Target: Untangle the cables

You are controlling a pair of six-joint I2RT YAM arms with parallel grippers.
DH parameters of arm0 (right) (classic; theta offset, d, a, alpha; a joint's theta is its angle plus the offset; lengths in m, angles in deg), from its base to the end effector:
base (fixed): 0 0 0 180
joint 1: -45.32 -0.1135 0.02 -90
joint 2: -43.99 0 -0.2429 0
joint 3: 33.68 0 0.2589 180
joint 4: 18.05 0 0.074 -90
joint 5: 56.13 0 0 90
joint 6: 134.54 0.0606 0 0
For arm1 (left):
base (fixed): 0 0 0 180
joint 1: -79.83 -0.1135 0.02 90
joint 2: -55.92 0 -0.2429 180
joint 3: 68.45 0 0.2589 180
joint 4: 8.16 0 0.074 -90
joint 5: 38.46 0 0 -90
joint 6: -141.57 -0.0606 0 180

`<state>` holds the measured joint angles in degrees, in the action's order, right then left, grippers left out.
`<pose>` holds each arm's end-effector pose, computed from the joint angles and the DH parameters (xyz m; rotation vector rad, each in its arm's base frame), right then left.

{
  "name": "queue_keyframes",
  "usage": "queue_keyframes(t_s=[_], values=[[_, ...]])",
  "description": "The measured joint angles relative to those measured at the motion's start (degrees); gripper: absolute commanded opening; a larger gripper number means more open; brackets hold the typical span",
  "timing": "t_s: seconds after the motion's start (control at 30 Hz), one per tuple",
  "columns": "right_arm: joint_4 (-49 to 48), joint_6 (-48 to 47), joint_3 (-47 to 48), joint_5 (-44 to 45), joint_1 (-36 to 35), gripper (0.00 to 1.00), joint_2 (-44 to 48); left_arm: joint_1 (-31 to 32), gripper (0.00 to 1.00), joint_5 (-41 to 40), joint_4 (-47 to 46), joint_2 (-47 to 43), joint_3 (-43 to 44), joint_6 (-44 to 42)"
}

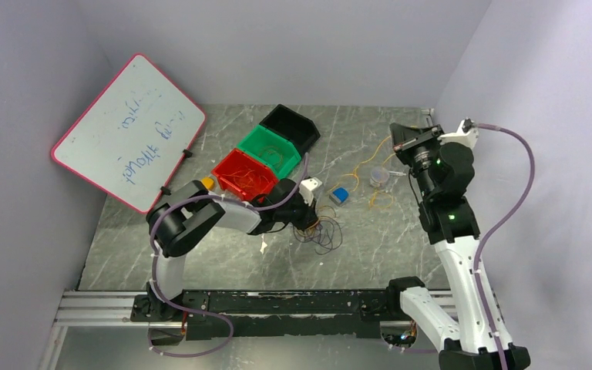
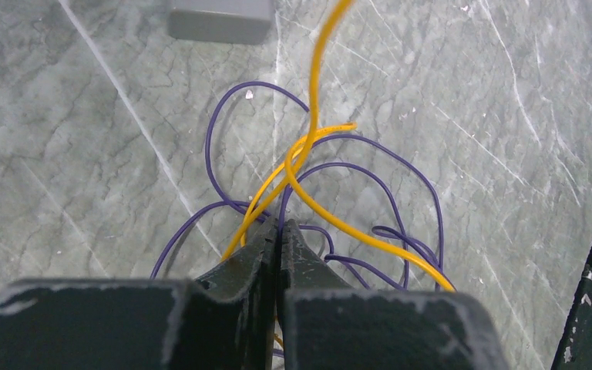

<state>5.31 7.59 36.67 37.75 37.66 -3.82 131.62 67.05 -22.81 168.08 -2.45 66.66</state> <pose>0.2289 0.0267 0.3908 0.6698 1.4940 0.7559 0.2370 -0.3273 0.0825 0.8717 2.0828 -0.9505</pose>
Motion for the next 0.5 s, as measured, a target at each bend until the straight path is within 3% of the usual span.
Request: queue_keyframes(t_s=[0.5], values=[[8.0,-17.5,16.4,12.5,0.1,0.00,0.7,0.1,0.07,-2.2,-6.6,-1.7,-5.9,2.8]])
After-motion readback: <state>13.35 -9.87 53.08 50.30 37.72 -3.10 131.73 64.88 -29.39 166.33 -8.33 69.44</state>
